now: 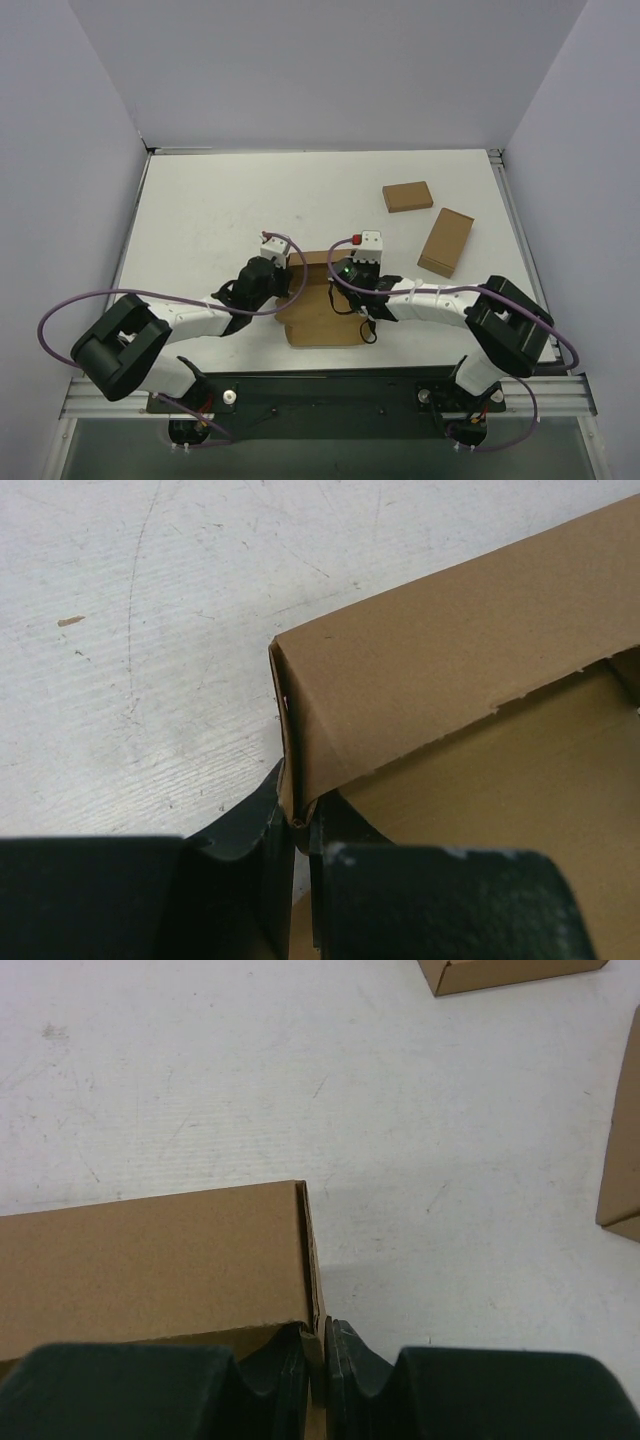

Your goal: Fold the paper box

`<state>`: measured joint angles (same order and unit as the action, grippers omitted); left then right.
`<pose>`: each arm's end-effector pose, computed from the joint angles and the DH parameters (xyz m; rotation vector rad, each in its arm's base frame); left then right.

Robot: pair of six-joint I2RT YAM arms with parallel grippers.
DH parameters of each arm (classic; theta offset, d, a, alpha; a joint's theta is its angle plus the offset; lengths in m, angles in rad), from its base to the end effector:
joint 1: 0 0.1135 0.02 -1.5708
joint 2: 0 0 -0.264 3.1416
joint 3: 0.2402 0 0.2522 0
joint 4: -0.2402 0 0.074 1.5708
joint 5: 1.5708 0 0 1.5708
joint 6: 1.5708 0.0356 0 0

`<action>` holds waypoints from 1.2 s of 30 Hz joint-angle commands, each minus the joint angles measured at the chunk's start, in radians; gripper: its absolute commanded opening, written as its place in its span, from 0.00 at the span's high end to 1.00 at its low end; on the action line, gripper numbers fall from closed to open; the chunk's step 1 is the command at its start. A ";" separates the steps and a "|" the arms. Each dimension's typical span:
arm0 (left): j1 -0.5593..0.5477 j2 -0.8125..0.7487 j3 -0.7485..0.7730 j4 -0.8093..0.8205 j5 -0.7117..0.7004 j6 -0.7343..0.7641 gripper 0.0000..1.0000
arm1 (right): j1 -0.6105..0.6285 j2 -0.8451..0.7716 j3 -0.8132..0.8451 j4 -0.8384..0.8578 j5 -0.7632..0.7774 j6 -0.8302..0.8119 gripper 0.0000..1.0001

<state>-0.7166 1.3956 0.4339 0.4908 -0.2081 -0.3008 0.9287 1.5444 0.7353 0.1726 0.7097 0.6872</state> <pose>0.2011 -0.1654 0.1575 0.2952 2.0361 -0.4258 0.2023 0.2318 0.1815 0.1309 2.0413 0.2183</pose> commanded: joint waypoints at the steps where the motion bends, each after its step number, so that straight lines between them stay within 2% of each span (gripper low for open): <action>1: -0.024 -0.058 -0.003 -0.003 0.035 -0.018 1.00 | -0.030 0.046 0.036 -0.125 0.234 0.097 0.98; 5: -0.032 -0.098 0.002 -0.032 0.012 -0.018 1.00 | -0.042 0.089 0.073 -0.217 0.274 0.129 0.99; 15: -0.032 -0.112 0.015 -0.047 0.015 -0.009 1.00 | -0.060 0.108 0.084 -0.271 0.266 0.175 1.00; 17: -0.029 -0.078 0.032 -0.076 0.003 0.000 1.00 | -0.051 0.071 0.081 -0.271 0.232 0.160 0.89; 18: -0.023 -0.063 0.049 -0.087 -0.011 0.003 1.00 | -0.044 0.037 0.078 -0.269 0.223 0.132 0.75; 21: -0.009 -0.015 0.081 -0.130 -0.017 0.011 1.00 | -0.005 -0.038 0.058 -0.268 0.194 0.086 0.52; 24: -0.003 0.009 0.095 -0.153 -0.031 0.015 1.00 | 0.048 -0.114 0.030 -0.278 0.140 0.040 0.40; 28: -0.004 0.005 0.098 -0.164 -0.043 0.019 1.00 | 0.140 -0.196 0.001 -0.295 0.054 -0.027 0.33; 33: -0.004 -0.009 0.100 -0.172 -0.059 0.029 1.00 | 0.232 -0.317 -0.062 -0.248 -0.128 -0.132 0.32; 35: -0.004 -0.009 0.104 -0.178 -0.063 0.035 1.00 | 0.249 -0.361 -0.085 -0.239 -0.144 -0.132 0.32; 36: -0.007 -0.009 0.103 -0.178 -0.062 0.037 0.95 | 0.246 -0.409 -0.089 -0.239 -0.171 -0.132 0.30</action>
<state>-0.7246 1.4014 0.5076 0.3477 -0.2501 -0.2848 1.1553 1.2510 0.6785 -0.0647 0.6384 0.6174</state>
